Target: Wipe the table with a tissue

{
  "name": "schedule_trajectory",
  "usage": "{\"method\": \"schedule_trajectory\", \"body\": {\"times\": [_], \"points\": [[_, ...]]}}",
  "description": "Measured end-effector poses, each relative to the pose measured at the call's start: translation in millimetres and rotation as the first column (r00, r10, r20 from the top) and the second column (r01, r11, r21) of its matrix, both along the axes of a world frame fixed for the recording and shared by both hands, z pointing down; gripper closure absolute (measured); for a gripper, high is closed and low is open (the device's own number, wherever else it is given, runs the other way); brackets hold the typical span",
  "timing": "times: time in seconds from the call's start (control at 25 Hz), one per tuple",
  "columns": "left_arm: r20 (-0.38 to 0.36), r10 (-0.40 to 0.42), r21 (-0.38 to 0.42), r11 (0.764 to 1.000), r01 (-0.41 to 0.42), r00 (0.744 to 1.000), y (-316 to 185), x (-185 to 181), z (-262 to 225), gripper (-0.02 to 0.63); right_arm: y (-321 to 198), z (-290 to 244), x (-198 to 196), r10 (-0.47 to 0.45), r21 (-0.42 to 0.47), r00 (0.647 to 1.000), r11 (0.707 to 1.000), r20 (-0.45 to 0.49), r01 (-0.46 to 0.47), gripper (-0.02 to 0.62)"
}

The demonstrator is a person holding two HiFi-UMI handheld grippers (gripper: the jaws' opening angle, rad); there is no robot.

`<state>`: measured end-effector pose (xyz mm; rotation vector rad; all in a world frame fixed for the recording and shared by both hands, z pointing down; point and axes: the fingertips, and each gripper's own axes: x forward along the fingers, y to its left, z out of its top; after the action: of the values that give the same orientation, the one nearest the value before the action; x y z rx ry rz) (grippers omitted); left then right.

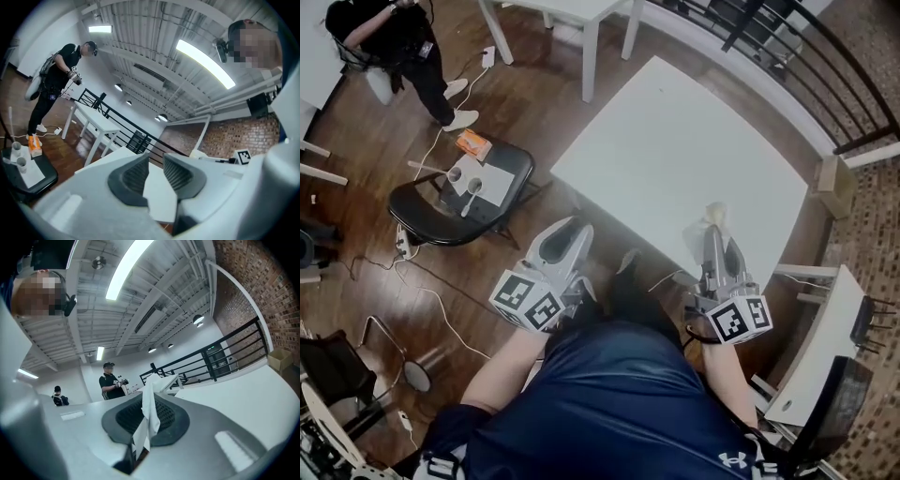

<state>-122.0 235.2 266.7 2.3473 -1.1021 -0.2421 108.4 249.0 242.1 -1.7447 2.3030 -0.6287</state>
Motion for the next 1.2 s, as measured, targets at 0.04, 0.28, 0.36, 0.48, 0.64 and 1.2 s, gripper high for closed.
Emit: {"method": "schedule_trajectory", "body": {"times": [0.04, 0.28, 0.36, 0.48, 0.64, 1.2], "points": [[0.004, 0.000, -0.003, 1.000, 0.000, 1.000, -4.9, 2.6, 3.2, 0.512, -7.3, 5.6, 0.3, -0.006, -0.003, 1.000, 1.000, 0.007, 0.006, 0.577], [0.033, -0.023, -0.005, 1.000, 0.023, 0.999, -50.7, 17.1, 8.2, 0.512, -72.5, 26.1, 0.4, -0.059, -0.011, 0.996, 0.998, 0.072, 0.060, 0.577], [0.051, -0.033, -0.015, 0.999, 0.033, 0.998, -69.4, 24.2, 2.2, 0.512, -95.0, 24.9, 3.6, -0.080, -0.004, 0.993, 0.997, 0.083, 0.081, 0.577], [0.076, -0.048, -0.033, 0.998, 0.051, 0.996, -96.8, 37.9, -6.4, 0.512, -123.5, 25.4, 16.6, -0.095, -0.003, 0.991, 0.995, 0.091, 0.096, 0.577], [0.139, -0.052, -0.019, 0.998, 0.055, 0.989, -126.3, 54.8, -4.1, 0.512, -152.3, 39.1, 30.4, -0.119, -0.041, 0.988, 0.992, 0.093, 0.123, 0.577], [0.123, 0.137, -0.100, 0.987, -0.125, 0.983, -219.0, 86.2, 48.6, 0.512, -244.6, 86.1, 64.5, 0.015, -0.120, 0.999, 0.992, -0.049, -0.021, 0.577]]}}
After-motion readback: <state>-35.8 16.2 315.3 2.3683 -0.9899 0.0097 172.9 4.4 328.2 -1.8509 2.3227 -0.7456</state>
